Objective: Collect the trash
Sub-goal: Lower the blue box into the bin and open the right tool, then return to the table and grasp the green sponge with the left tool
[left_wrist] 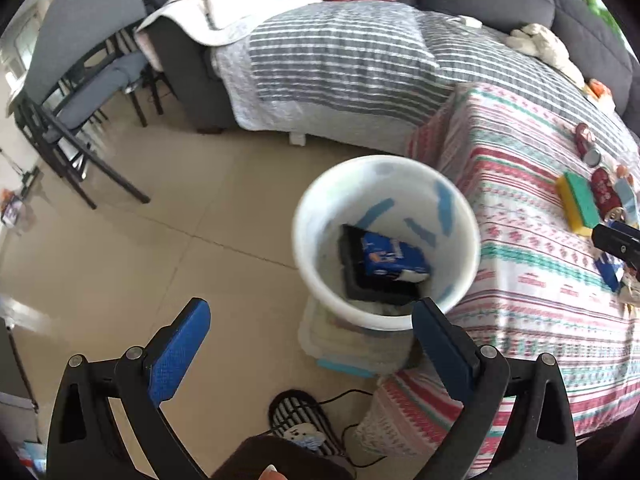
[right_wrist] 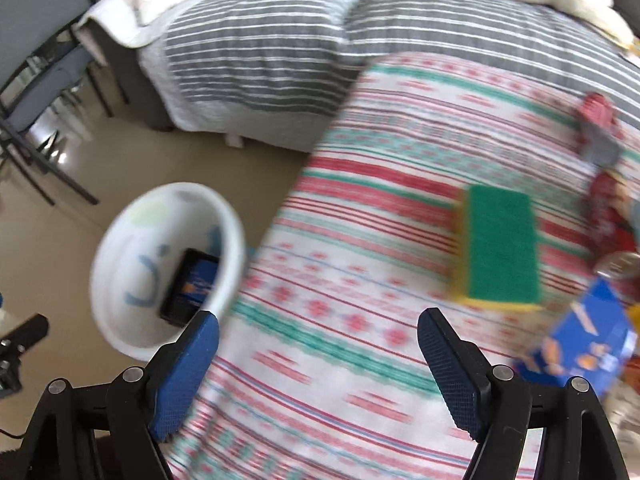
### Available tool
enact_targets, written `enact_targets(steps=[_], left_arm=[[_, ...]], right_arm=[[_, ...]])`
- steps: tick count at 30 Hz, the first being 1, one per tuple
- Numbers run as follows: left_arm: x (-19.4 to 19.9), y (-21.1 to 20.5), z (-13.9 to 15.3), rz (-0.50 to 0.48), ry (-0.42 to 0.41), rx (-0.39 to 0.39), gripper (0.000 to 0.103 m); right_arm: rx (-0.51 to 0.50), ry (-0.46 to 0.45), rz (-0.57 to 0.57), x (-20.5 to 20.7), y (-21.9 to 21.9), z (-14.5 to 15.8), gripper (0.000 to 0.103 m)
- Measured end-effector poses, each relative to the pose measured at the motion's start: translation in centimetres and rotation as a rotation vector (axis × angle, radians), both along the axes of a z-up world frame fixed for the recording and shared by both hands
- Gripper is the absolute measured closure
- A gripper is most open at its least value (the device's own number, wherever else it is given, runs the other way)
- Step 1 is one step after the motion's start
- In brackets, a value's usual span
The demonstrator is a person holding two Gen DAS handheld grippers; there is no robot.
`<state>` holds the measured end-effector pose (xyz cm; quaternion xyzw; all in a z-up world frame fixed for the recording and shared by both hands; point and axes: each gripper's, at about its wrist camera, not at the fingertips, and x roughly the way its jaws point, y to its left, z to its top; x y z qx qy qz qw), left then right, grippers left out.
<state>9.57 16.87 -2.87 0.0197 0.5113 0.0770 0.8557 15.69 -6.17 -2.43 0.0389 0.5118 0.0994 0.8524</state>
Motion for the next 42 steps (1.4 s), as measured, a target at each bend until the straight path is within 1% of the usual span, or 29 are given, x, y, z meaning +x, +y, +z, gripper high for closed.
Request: enact_targets(steps=[3,6,10,15,17,21,24,28,33,35,37,39,41,42], left_arm=[[0.5,-2.4,0.2,-0.035,0.002,0.003,0.001],[1.0,-4.7,0.3,-0.069,0.005,-0.011,0.001],[2.0,-7.9,0.4,-0.121,0.011,-0.005,0.001],[3.4,-12.6,0.2,-0.192,0.023,-0.002,0.001],[4.0,-14.3,0.1,-0.209,0.029,-0.006,0.001],[5.2,-17.5,-0.2,-0.234,0.043,-0.023,0.001],[6.1,-20.1,-0.3,-0.255,0.044,-0.039,0.001],[7.6,-23.4,-0.8,-0.273,0.048,-0.071,0.001],[9.8,-26.8,-2.1,-0.262,0.060,-0.132,0.001],[10.4,-27.7,-2.4,-0.250,0.050,-0.145,0.001],[10.9,-28.7,-2.6,-0.234,0.024,-0.138,0.002],[11.4,-29.6,-3.0,-0.242,0.022,-0.145,0.007],[11.7,-30.0,-3.5,-0.246,0.030,-0.153,0.017],[11.9,-30.1,-3.9,-0.244,0.040,-0.157,0.019]], right_arm=[[-0.027,-0.005,-0.052,-0.7,-3.6,0.5,0.018],[-0.044,-0.010,-0.104,-1.6,-7.1,1.1,0.018],[-0.044,-0.002,-0.184,-2.6,-12.2,1.4,0.018],[-0.070,0.022,-0.273,-4.2,-18.0,0.9,0.018],[-0.067,0.041,-0.309,-4.8,-20.3,0.6,0.018],[-0.075,0.038,-0.358,-6.0,-24.3,0.8,0.018],[-0.072,0.059,-0.407,-6.5,-27.2,0.2,0.018],[-0.041,0.093,-0.442,-6.5,-29.7,-0.8,0.018],[-0.026,0.118,-0.456,-5.9,-31.6,-1.7,0.018],[-0.002,0.130,-0.464,-5.5,-31.9,-2.2,0.018],[0.025,0.150,-0.466,-5.3,-32.1,-2.7,0.018],[0.033,0.168,-0.458,-5.0,-32.0,-3.1,0.018],[0.037,0.175,-0.453,-4.8,-31.8,-3.4,0.019],[0.045,0.180,-0.454,-4.7,-31.7,-3.5,0.019]])
